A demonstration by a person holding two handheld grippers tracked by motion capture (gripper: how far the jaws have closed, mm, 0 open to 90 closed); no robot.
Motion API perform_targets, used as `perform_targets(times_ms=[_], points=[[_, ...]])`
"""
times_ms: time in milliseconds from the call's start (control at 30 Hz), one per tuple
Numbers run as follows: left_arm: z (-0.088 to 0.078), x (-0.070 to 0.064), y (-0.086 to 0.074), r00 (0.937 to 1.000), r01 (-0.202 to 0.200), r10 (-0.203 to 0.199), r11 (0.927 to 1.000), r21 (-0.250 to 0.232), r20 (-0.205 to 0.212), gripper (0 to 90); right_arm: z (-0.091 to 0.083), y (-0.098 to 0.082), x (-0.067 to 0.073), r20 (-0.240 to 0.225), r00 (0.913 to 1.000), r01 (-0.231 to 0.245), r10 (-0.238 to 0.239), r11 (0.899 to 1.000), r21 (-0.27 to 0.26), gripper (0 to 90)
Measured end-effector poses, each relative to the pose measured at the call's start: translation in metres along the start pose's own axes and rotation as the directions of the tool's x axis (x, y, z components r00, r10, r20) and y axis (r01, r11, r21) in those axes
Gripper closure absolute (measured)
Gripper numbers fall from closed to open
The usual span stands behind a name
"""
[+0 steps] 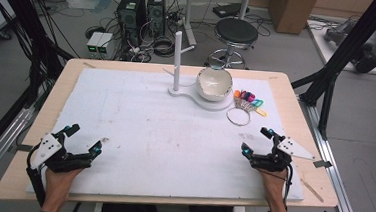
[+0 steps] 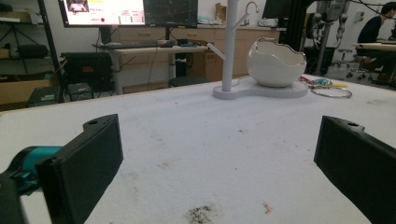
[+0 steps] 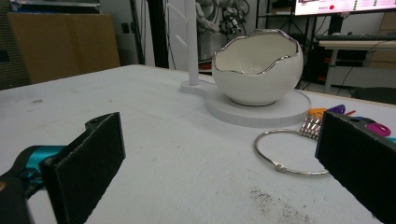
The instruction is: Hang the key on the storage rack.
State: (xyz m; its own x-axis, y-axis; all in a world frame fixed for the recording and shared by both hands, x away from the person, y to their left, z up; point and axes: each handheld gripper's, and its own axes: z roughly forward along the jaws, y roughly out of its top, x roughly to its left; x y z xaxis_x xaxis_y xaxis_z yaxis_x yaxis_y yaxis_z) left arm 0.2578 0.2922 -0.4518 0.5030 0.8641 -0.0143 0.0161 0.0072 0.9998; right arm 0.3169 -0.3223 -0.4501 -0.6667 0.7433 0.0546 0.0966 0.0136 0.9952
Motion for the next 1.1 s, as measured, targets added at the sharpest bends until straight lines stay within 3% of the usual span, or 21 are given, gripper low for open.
perform_targets(times_ms=[467, 667, 800, 1033, 1100], points=[[0.001, 0.0, 0.0, 1.0, 0.004, -0.004, 1.0, 0.008, -0.003, 1.7, 0.0, 0.0, -0.001, 0.001, 1.0, -0.009, 0.009, 1.0, 0.0, 1.0], [0.001, 0.0, 0.0, 1.0, 0.002, -0.002, 1.0, 0.008, -0.003, 1.7, -0.003, 0.004, -0.009, -0.012, 0.9982, -0.059, 0.059, 0.998, -0.016, 0.9], [0.001, 0.0, 0.0, 1.0, 0.002, -0.002, 1.0, 0.006, 0.0, 1.7, -0.008, 0.013, -0.014, -0.013, 0.997, -0.076, 0.076, 0.996, -0.048, 0.9], [0.001, 0.0, 0.0, 1.0, 0.006, -0.006, 1.0, 0.006, 0.001, 1.7, -0.009, 0.051, -0.028, -0.035, 0.999, -0.028, 0.028, 0.999, 0.017, 0.9], [0.001, 0.001, 0.0, 1.0, 0.004, -0.004, 0.9999, 0.01, -0.001, 1.7, -0.002, 0.072, -0.036, -0.048, 0.9988, 0.004, -0.001, 0.998, 0.061, 1.0]])
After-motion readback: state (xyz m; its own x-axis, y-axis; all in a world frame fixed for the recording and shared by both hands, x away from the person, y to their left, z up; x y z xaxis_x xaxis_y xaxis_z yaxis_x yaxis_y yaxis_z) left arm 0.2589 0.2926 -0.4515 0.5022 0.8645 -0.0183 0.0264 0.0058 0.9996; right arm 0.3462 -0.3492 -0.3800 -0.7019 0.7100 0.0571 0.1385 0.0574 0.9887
